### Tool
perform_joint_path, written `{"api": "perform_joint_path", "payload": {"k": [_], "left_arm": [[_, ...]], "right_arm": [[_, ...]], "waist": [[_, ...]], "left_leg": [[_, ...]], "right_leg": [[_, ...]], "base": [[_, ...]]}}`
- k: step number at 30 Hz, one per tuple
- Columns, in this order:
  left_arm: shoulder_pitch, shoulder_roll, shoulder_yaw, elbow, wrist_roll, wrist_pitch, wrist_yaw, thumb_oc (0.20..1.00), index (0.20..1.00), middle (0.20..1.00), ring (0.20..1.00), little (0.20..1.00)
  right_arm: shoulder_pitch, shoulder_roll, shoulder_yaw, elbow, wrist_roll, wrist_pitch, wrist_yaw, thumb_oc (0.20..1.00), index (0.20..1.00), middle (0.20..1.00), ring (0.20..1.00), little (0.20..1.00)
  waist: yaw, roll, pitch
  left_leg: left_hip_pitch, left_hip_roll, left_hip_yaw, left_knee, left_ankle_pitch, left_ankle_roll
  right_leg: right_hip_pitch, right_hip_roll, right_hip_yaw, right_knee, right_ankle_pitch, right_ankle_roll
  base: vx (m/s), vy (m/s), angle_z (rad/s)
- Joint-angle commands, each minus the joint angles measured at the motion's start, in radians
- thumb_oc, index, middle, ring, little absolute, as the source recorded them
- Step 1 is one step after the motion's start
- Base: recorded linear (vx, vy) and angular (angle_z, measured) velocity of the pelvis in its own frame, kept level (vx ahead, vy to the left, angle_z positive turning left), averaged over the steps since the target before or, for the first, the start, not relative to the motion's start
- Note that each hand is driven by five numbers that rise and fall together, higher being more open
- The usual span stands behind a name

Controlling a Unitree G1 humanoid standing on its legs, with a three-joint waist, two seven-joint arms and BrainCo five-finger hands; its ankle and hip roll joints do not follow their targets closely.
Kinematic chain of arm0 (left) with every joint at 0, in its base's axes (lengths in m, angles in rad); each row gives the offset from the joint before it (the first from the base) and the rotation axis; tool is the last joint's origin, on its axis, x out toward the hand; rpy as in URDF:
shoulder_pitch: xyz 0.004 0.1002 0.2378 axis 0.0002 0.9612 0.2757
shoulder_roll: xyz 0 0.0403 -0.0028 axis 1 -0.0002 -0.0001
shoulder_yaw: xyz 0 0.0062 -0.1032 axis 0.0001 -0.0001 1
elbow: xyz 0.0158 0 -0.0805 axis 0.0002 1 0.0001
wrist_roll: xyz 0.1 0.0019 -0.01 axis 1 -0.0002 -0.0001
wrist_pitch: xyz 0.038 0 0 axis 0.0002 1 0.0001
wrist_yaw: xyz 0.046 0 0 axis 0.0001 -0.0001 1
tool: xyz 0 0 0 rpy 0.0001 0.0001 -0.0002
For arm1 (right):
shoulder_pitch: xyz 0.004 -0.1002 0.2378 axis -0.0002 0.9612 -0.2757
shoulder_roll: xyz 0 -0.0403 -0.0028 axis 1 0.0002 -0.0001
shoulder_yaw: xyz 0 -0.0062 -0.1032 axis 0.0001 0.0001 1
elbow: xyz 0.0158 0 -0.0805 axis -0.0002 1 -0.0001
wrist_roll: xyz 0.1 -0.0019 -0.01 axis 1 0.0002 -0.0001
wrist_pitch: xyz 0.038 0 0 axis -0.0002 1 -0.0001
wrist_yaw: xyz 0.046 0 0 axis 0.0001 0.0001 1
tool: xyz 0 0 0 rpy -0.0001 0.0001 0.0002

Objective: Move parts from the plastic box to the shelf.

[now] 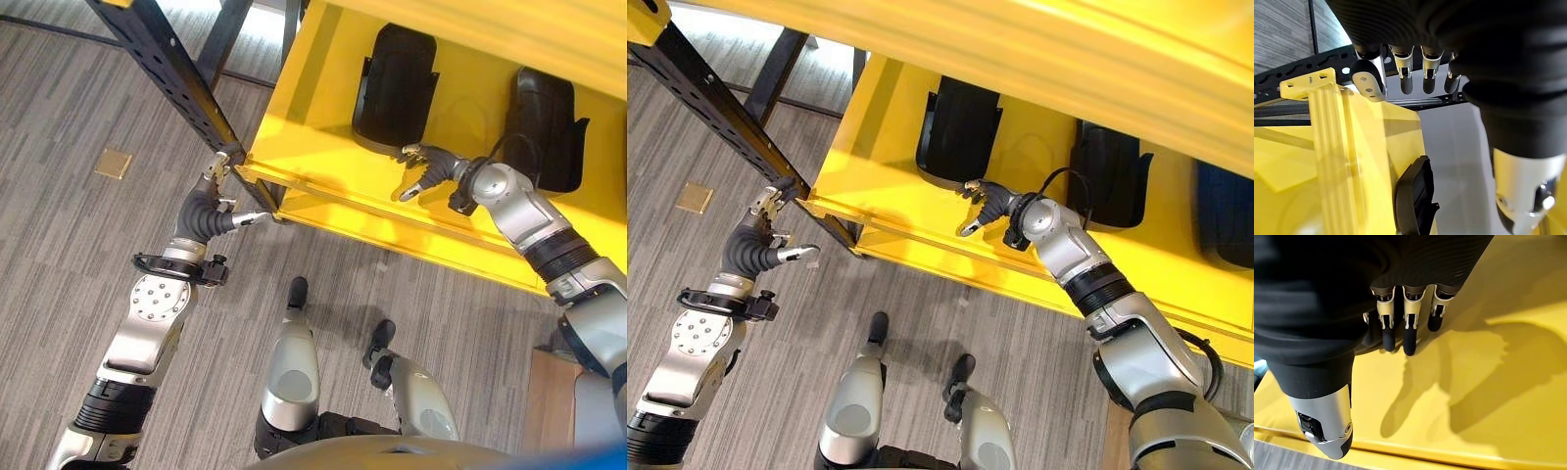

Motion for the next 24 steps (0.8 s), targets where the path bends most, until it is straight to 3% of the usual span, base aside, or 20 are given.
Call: {"api": "perform_joint_path", "payload": {"k": [1, 8, 16, 18, 19, 24], "left_arm": [[0.020, 0.007, 0.004, -0.088, 0.012, -0.042, -0.011, 1.000, 1.000, 1.000, 1.000, 1.000], [0.024, 0.002, -0.008, -0.094, 0.014, -0.034, 0.003, 1.000, 1.000, 1.000, 1.000, 1.000], [0.025, 0.003, -0.011, -0.090, 0.002, -0.024, -0.019, 1.000, 1.000, 1.000, 1.000, 1.000], [0.031, -0.003, -0.013, -0.086, -0.001, -0.025, -0.013, 1.000, 1.000, 1.000, 1.000, 1.000], [0.037, -0.009, -0.010, -0.085, -0.005, -0.022, -0.004, 1.000, 1.000, 1.000, 1.000, 1.000], [0.097, -0.019, 0.031, -0.096, -0.024, 0.032, 0.078, 1.000, 1.000, 1.000, 1.000, 1.000]], "right_arm": [[-0.018, 0.036, 0.048, 0.025, 0.042, -0.013, 0.000, 1.000, 1.000, 1.000, 1.000, 1.000], [0.003, 0.042, 0.044, -0.015, 0.025, 0.016, -0.013, 1.000, 1.000, 1.000, 1.000, 1.000], [0.000, 0.041, 0.037, 0.012, 0.028, -0.003, 0.023, 1.000, 1.000, 1.000, 1.000, 1.000], [0.013, 0.042, 0.036, -0.006, 0.017, 0.032, 0.046, 1.000, 1.000, 1.000, 1.000, 1.000], [0.044, 0.039, 0.039, -0.043, 0.021, 0.094, 0.051, 1.000, 1.000, 1.000, 1.000, 1.000], [0.254, -0.017, -0.022, -0.272, -0.010, 0.161, 0.064, 1.000, 1.000, 1.000, 1.000, 1.000]], "waist": [[0.012, 0.001, -0.014], [0.005, 0.008, -0.011], [0.004, 0.015, -0.009], [0.000, 0.015, -0.008], [-0.006, 0.014, -0.007], [-0.049, 0.002, -0.004]], "left_leg": [[-0.028, -0.028, 0.000, 0.076, -0.033, 0.005], [-0.023, -0.030, 0.007, 0.083, -0.040, 0.009], [-0.018, -0.030, 0.010, 0.099, -0.047, 0.008], [-0.015, -0.030, 0.012, 0.102, -0.048, 0.008], [-0.012, -0.029, 0.014, 0.101, -0.049, 0.009], [-0.002, -0.024, 0.030, 0.106, -0.058, 0.014]], "right_leg": [[0.011, -0.042, -0.072, 0.057, -0.002, 0.042], [0.009, -0.047, -0.071, 0.070, -0.006, 0.042], [0.013, -0.051, -0.077, 0.092, -0.016, 0.039], [0.015, -0.053, -0.075, 0.098, -0.019, 0.039], [0.017, -0.052, -0.073, 0.098, -0.021, 0.038], [0.014, -0.051, -0.057, 0.111, -0.028, 0.041]], "base": [[0.03, 0.022, 0.01], [0.03, 0.022, 0.00], [0.04, 0.012, 0.01], [0.05, 0.043, 0.02], [0.05, 0.056, 0.01], [0.04, 0.043, -0.01]]}}
